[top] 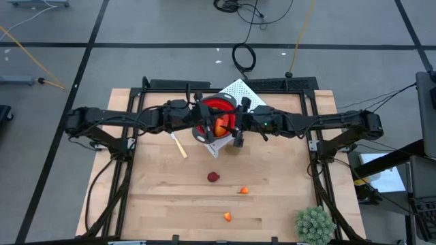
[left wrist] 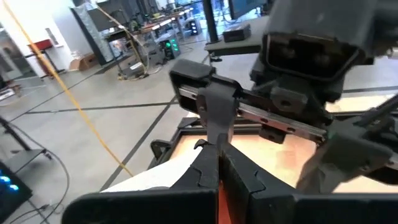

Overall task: Pick & Place Fruit
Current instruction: Put the peach into the red strainer bowl on the shelf

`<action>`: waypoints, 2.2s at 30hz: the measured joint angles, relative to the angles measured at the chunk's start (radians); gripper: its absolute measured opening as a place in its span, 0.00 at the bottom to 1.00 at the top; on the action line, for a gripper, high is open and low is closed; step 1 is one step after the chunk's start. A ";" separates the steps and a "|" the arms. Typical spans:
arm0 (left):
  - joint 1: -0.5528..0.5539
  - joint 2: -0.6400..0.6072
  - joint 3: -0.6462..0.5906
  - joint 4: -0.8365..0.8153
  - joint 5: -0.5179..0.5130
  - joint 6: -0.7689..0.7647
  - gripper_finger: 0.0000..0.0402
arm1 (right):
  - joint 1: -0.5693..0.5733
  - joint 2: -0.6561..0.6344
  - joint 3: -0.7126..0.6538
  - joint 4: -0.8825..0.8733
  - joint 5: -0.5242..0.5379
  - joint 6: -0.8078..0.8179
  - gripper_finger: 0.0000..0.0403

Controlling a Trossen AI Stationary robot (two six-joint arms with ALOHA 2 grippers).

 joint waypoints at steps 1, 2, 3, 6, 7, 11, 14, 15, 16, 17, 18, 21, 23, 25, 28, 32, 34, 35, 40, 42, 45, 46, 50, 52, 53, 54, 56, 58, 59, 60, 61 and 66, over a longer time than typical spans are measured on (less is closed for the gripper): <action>0.000 -0.004 0.000 -0.004 -0.010 0.000 0.00 | -0.001 0.000 0.000 0.000 0.008 0.000 0.59; 0.000 -0.010 0.000 -0.018 -0.024 0.000 0.00 | 0.000 0.000 0.000 -0.001 0.027 -0.001 0.59; 0.000 -0.014 0.000 -0.029 -0.042 0.001 0.00 | 0.000 0.000 0.000 -0.003 0.048 -0.001 0.59; 0.002 -0.017 0.000 -0.053 -0.108 -0.002 0.00 | 0.000 -0.012 0.000 -0.049 0.104 -0.001 0.59; 0.004 -0.016 0.000 -0.062 -0.129 -0.010 0.00 | 0.000 -0.015 0.000 -0.066 0.110 -0.001 0.58; 0.020 -0.016 0.000 -0.097 -0.160 -0.067 0.00 | 0.000 -0.044 0.000 -0.150 0.129 0.003 0.53; 0.034 -0.016 0.000 -0.158 -0.165 -0.126 0.00 | 0.000 -0.071 0.000 -0.195 0.127 0.024 0.46; 0.039 -0.016 0.000 -0.173 -0.165 -0.144 0.00 | 0.000 -0.079 0.000 -0.201 0.126 0.030 0.43; 0.045 -0.016 0.000 -0.185 -0.165 -0.160 0.00 | 0.000 -0.085 0.000 -0.202 0.125 0.031 0.40; 0.049 -0.016 0.000 -0.194 -0.165 -0.175 0.00 | 0.000 -0.095 0.000 -0.217 0.125 0.030 0.37; 0.054 -0.016 0.000 -0.203 -0.165 -0.191 0.00 | 0.000 -0.106 0.000 -0.238 0.124 0.030 0.34; 0.067 -0.016 0.000 -0.237 -0.164 -0.226 0.00 | 0.000 -0.119 0.001 -0.242 0.123 0.030 0.24; 0.073 -0.016 0.000 -0.254 -0.164 -0.250 0.00 | 0.000 -0.132 -0.001 -0.271 0.123 0.029 0.18; 0.078 -0.016 0.000 -0.284 -0.162 -0.283 0.00 | 0.000 -0.137 0.001 -0.268 0.123 0.030 0.12; 0.079 -0.016 0.015 -0.351 -0.155 -0.353 0.00 | 0.000 -0.145 0.000 -0.292 0.123 0.029 0.04; 0.064 -0.015 0.117 -0.562 -0.157 -0.403 0.00 | 0.000 -0.145 0.000 -0.287 0.122 0.027 0.01; 0.056 -0.016 0.158 -0.637 -0.155 -0.427 0.00 | 0.000 -0.145 0.000 -0.287 0.122 0.026 0.02; 0.054 -0.016 0.173 -0.666 -0.153 -0.439 0.00 | 0.000 -0.145 0.000 -0.287 0.122 0.026 0.02; 0.052 -0.016 0.189 -0.701 -0.106 -0.457 0.00 | 0.000 -0.145 0.000 -0.283 0.122 0.026 0.00; 0.052 -0.006 0.180 -0.706 -0.075 -0.473 0.00 | 0.000 -0.145 0.000 -0.280 0.122 0.028 0.01; 0.051 0.002 0.177 -0.742 -0.066 -0.504 0.00 | 0.000 -0.145 0.000 -0.280 0.122 0.029 0.00; 0.051 0.001 0.177 -0.749 -0.066 -0.509 0.00 | 0.000 -0.145 0.000 -0.280 0.122 0.029 0.00; 0.051 0.008 0.178 -0.782 -0.054 -0.548 0.00 | 0.000 -0.145 0.000 -0.272 0.122 0.029 0.00; 0.050 0.017 0.177 -0.788 -0.051 -0.557 0.00 | 0.000 -0.145 0.000 -0.272 0.122 0.029 0.00; 0.049 0.022 0.178 -0.785 -0.051 -0.562 0.00 | 0.000 -0.145 0.000 -0.272 0.122 0.029 0.00; 0.048 0.025 0.178 -0.787 -0.050 -0.569 0.00 | 0.000 -0.144 0.000 -0.272 0.122 0.029 0.00; 0.044 0.038 0.177 -0.790 -0.050 -0.576 0.00 | 0.000 -0.144 0.000 -0.273 0.122 0.030 0.00; 0.041 0.046 0.177 -0.793 -0.050 -0.582 0.00 | 0.000 -0.144 0.000 -0.273 0.122 0.029 0.00; 0.039 0.047 0.177 -0.806 -0.050 -0.585 0.00 | 0.000 -0.144 0.000 -0.274 0.122 0.029 0.00; 0.039 0.049 0.177 -0.809 -0.050 -0.588 0.00 | 0.000 -0.144 0.000 -0.273 0.122 0.029 0.00; 0.039 0.053 0.177 -0.801 -0.050 -0.591 0.00 | 0.000 -0.144 0.000 -0.273 0.122 0.030 0.00; 0.039 0.059 0.177 -0.802 -0.051 -0.604 0.00 | 0.000 -0.144 0.000 -0.273 0.122 0.029 0.00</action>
